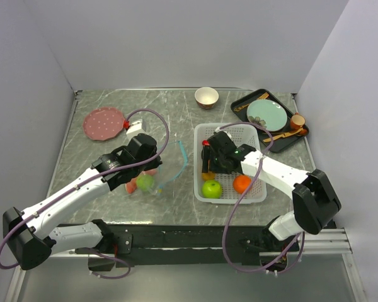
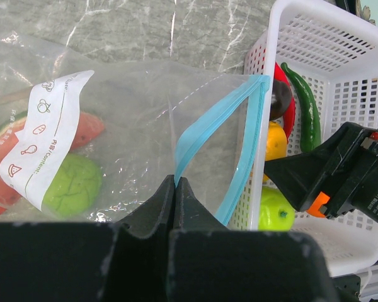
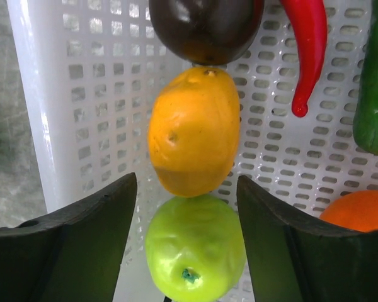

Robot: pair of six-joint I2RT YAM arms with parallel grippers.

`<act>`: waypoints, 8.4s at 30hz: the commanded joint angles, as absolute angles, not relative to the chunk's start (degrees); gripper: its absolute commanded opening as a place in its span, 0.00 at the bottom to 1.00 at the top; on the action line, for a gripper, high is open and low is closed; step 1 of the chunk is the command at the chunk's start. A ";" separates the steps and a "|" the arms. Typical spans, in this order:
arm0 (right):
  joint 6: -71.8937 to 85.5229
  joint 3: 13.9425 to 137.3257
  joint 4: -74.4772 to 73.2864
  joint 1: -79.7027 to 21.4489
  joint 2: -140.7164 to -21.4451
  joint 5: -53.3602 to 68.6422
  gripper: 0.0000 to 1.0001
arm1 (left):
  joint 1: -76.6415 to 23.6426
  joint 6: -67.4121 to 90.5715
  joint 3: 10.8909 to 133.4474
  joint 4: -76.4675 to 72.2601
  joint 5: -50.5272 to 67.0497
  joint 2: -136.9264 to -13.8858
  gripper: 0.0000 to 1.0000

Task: Place the food in the zip-top bag and seal the zipper
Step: Move the fake fruit to the bin, then pick up the fake fruit from the bin, then place the fake fruit in the zipper food storage bag, then move the fake fruit to the bin.

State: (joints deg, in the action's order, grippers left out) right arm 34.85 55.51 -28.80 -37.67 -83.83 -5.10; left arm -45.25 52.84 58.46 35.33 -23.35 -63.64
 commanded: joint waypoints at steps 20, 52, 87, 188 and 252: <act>34.72 53.17 -23.64 -34.89 -87.89 -3.16 0.47 | -45.35 53.26 58.54 35.33 -23.38 -63.90 0.01; 34.28 52.65 -26.54 -33.13 -88.16 -11.25 0.72 | -45.35 52.91 58.36 35.07 -23.11 -64.69 0.01; 35.33 58.18 -26.55 -34.98 -67.50 2.36 0.43 | -45.35 53.17 58.10 33.58 -21.89 -64.60 0.01; 33.22 50.64 -34.55 -33.13 -65.30 -7.13 0.90 | -45.35 52.56 55.02 32.08 -22.59 -61.08 0.01; 33.57 55.28 -29.09 -35.68 -81.91 -6.68 0.70 | -45.35 52.91 54.23 32.78 -22.33 -61.96 0.01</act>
State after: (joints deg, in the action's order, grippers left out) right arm 32.25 54.37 -31.20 -35.48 -81.80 -6.57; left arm -45.25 53.23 54.54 33.43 -21.17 -63.57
